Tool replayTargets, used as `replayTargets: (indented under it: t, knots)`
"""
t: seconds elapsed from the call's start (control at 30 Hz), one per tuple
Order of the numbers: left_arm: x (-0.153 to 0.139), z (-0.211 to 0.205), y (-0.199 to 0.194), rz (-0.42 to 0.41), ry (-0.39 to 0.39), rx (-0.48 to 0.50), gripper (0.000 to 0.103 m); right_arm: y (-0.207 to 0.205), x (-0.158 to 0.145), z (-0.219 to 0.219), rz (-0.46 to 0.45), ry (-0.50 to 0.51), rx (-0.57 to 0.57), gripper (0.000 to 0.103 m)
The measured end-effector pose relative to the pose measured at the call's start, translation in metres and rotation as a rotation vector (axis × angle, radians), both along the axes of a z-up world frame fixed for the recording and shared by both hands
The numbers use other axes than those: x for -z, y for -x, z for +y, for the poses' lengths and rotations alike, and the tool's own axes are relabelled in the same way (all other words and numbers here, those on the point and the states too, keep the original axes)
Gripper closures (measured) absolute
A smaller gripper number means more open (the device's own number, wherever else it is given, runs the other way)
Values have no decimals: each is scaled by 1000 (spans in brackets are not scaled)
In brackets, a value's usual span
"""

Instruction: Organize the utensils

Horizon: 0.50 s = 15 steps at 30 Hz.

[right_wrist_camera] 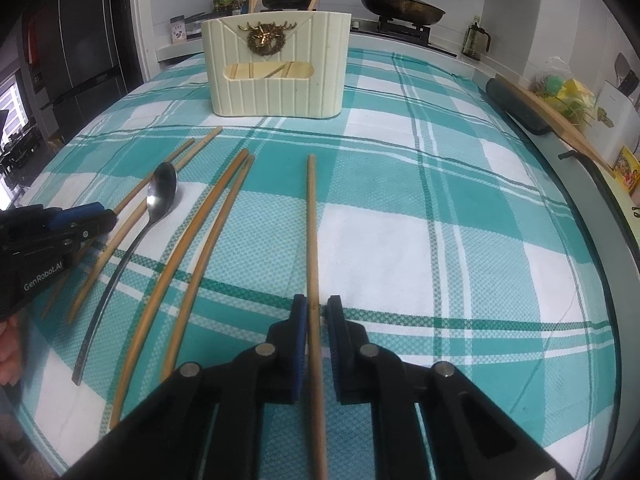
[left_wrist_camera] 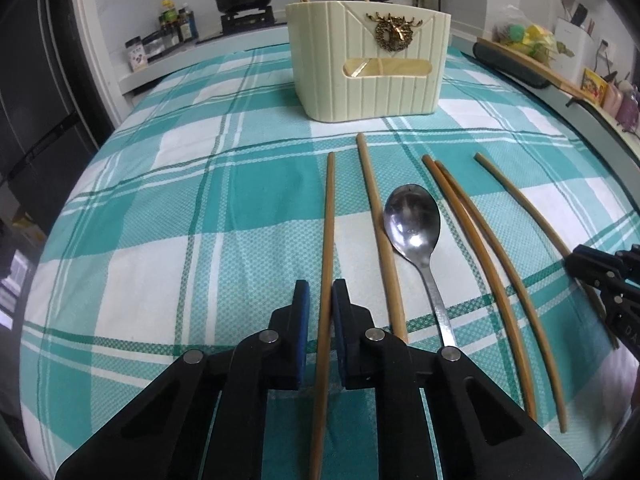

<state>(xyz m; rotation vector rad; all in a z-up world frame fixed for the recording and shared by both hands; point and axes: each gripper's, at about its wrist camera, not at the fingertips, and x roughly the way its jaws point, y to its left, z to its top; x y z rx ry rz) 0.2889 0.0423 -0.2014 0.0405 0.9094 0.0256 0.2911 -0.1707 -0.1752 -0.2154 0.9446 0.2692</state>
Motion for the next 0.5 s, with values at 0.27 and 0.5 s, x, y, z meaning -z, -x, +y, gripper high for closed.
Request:
replayTargets:
  t: [0.27,0.5]
  knots:
    - [0,16,6,7,33,-82,95,0,-1,-15,1,-4,43,93]
    - [-1,33,18,16,54,-130,94,2,-1,-27,8,29,86,93]
